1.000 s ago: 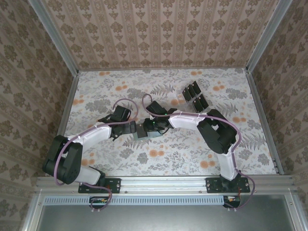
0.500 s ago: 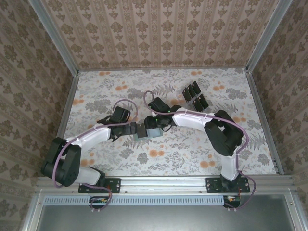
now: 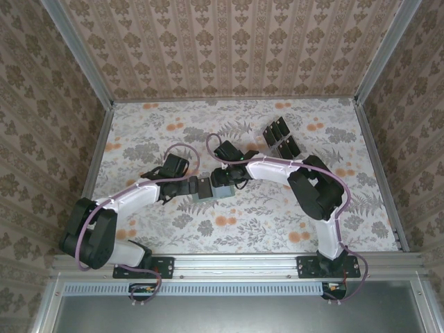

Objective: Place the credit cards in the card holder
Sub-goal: Flip over the card slot on the card holder.

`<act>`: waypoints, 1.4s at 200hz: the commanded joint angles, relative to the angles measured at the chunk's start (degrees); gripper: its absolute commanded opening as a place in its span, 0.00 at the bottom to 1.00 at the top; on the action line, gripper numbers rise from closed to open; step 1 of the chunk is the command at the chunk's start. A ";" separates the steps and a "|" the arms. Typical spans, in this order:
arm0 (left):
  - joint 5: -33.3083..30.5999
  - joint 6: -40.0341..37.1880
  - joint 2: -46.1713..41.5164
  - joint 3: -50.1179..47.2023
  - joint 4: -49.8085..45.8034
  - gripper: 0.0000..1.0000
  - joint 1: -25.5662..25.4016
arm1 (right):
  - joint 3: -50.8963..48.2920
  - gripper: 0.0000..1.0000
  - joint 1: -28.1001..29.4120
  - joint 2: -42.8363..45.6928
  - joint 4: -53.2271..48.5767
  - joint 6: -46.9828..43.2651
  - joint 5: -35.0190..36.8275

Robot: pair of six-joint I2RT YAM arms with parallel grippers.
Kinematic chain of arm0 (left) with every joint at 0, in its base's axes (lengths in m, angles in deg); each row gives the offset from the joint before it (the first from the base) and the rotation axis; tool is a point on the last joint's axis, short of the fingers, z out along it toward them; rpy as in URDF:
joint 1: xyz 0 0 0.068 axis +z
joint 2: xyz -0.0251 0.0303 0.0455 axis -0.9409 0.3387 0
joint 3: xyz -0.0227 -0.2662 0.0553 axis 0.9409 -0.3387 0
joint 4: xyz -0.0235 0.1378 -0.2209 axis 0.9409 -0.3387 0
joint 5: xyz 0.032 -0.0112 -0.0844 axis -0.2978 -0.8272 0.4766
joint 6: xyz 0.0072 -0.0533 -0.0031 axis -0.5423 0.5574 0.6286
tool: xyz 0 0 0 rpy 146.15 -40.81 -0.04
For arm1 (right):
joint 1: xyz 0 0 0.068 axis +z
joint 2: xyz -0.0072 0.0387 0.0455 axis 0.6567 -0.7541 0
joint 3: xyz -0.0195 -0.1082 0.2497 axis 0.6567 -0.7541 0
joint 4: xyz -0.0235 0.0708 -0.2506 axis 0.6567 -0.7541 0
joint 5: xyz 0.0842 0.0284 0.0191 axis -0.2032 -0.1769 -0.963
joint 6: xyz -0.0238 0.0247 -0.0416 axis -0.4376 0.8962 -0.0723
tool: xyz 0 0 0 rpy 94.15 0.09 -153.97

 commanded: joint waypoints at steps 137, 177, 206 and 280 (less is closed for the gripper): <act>4.77 -0.79 -9.14 -7.88 8.46 1.00 -4.95 | -12.93 0.54 0.01 0.17 22.38 22.79 -11.85; 3.26 0.47 -8.13 -9.53 12.90 1.00 -9.22 | -14.58 0.54 -0.14 -0.13 25.45 26.48 -11.51; 1.84 0.70 -5.10 -8.13 14.95 1.00 -11.20 | -15.13 0.54 -0.23 -0.68 26.62 27.82 -11.81; -5.10 0.57 4.56 -4.98 15.39 1.00 -12.69 | -15.64 0.54 -0.63 0.40 27.13 28.04 -12.41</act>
